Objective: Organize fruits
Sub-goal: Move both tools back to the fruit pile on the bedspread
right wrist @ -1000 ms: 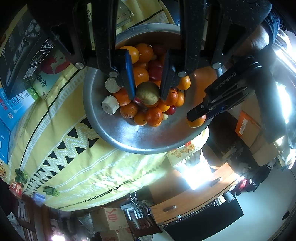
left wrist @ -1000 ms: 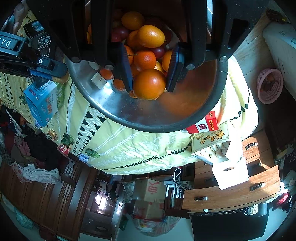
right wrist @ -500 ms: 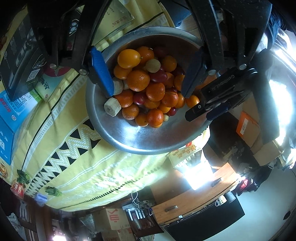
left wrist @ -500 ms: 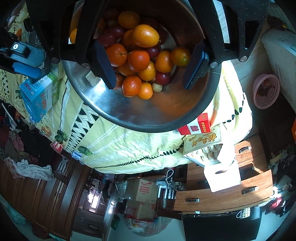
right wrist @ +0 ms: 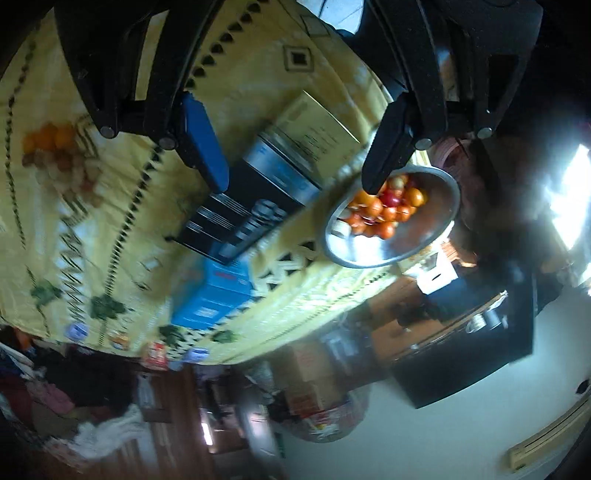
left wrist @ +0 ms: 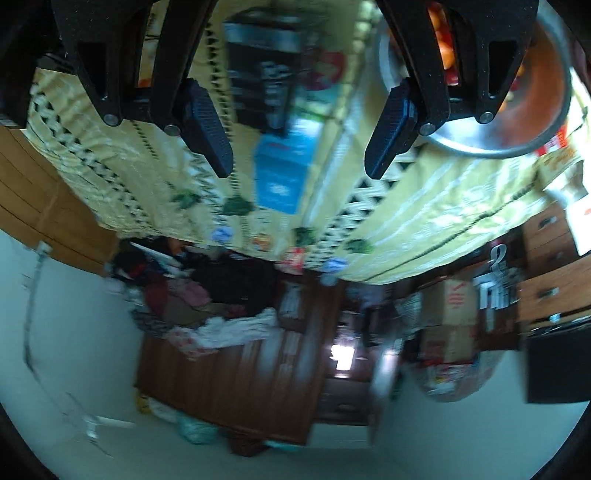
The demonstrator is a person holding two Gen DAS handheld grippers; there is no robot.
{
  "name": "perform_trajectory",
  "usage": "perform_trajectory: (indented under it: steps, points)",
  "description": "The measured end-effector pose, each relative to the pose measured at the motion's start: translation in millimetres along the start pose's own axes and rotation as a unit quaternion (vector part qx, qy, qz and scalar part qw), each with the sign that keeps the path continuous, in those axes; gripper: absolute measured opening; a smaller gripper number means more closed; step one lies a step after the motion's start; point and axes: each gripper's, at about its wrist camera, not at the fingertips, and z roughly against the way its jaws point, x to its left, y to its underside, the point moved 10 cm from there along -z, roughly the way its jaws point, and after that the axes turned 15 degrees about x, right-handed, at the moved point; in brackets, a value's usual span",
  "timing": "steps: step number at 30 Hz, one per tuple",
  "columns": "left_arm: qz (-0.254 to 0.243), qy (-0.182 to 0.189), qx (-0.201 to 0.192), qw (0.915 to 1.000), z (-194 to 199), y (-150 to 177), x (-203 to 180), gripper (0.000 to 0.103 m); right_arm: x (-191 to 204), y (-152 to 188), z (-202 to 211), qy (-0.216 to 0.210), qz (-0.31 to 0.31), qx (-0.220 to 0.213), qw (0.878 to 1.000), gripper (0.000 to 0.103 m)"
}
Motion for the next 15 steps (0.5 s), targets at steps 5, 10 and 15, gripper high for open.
perform_trajectory:
  steps: [5,10,15]
  points:
    - [-0.089,0.131,0.084,0.9838,-82.4,32.0,-147.1,0.071,-103.2,40.9,30.1,0.056,-0.098,0.005,0.994,0.074]
    - [-0.108,0.142,0.236,0.9553,-238.4,116.2,-196.6,0.045,-173.3,72.2,36.3,0.079,-0.178,0.013,0.981,0.070]
    - [-0.092,0.114,0.297,0.9436,-325.3,162.3,-191.5,0.036,-199.7,95.8,27.2,0.071,-0.204,0.031,0.976,0.070]
